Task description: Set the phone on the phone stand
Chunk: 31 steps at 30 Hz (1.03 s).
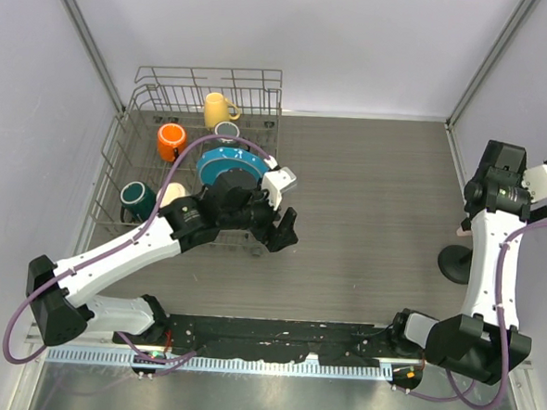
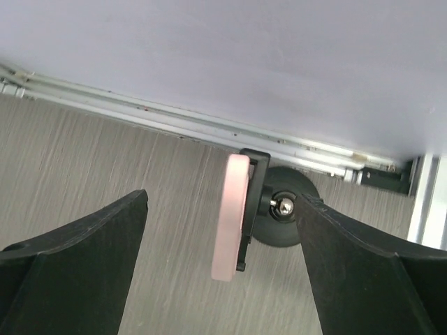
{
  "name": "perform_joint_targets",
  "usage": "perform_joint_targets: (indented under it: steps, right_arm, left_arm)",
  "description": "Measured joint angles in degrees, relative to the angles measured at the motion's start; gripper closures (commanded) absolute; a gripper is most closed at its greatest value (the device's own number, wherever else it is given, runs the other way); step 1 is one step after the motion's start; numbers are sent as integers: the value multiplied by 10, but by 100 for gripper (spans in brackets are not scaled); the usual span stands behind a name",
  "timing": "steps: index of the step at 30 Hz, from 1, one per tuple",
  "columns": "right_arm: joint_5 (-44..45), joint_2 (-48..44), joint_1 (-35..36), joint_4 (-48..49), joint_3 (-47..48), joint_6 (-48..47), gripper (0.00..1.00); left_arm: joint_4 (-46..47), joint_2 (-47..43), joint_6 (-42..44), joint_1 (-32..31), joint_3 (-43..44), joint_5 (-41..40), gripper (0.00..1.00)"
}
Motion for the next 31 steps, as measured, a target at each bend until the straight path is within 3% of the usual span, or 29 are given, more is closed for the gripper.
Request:
perform_joint_targets:
  steps: [7,11,16,18,24,31]
  right_arm:
    - [-14,-55,86,98,2,-224,9]
    - [-136,-103,156,148,2,-305,10]
    - [-428,-111,168,151,4,-286,9]
    - [-495,-106,186,137,0,-265,9]
    - [-551,-141,206,43,-52,-236,9]
    - [-581,-305,206,-7,-48,-236,9]
  left_arm:
    - [0,10,0,0,0,0,22]
    - [-1,13,1,0,0,0,22]
    - [8,8,3,0,-5,-12,22]
    - [17,-6,5,0,-17,-19,22]
    - [42,-67,7,0,-39,-49,22]
    - [30,-117,-23,0,33,-80,21]
